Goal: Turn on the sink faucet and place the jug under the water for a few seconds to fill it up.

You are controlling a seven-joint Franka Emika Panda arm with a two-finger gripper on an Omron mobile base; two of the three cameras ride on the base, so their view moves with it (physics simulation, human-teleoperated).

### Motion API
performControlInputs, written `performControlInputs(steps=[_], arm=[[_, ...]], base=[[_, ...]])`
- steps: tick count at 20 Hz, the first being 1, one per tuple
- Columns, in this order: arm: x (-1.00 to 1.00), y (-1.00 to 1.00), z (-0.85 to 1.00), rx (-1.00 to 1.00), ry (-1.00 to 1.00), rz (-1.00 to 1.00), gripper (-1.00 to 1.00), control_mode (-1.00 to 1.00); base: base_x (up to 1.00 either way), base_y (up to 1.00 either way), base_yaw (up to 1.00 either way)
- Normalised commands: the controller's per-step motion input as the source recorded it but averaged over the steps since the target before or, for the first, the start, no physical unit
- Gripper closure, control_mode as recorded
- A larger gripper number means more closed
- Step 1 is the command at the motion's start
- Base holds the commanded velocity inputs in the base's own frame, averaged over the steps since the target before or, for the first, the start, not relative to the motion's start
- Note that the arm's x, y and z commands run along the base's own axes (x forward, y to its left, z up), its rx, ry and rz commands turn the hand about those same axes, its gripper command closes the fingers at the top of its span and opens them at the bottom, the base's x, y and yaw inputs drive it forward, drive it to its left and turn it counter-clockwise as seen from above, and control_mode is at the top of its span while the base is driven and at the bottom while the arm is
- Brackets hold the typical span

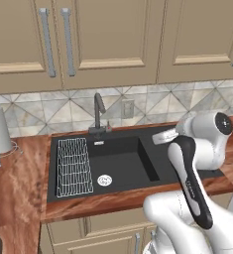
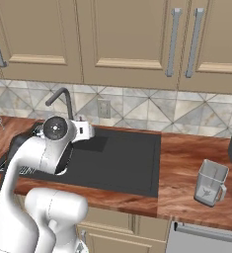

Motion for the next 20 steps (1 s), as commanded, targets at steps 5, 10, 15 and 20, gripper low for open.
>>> performControlInputs(steps=[5, 10, 15, 20], arm=[[0.35, 0.14, 0.0, 0.0, -0.1, 0.08, -1.0, -1.0], [0.42, 0.25, 0.0, 0.0, -0.01, 0.1, -1.0, -1.0], [0.37, 0.2, 0.0, 0.0, 0.0, 0.15, -1.0, -1.0], [0.4, 0.22, 0.0, 0.0, 0.0, 0.14, -1.0, -1.0]], base=[[0.0, 0.0, 0.0], [0.0, 0.0, 0.0], [0.0, 0.0, 0.0], [0.0, 0.0, 0.0]])
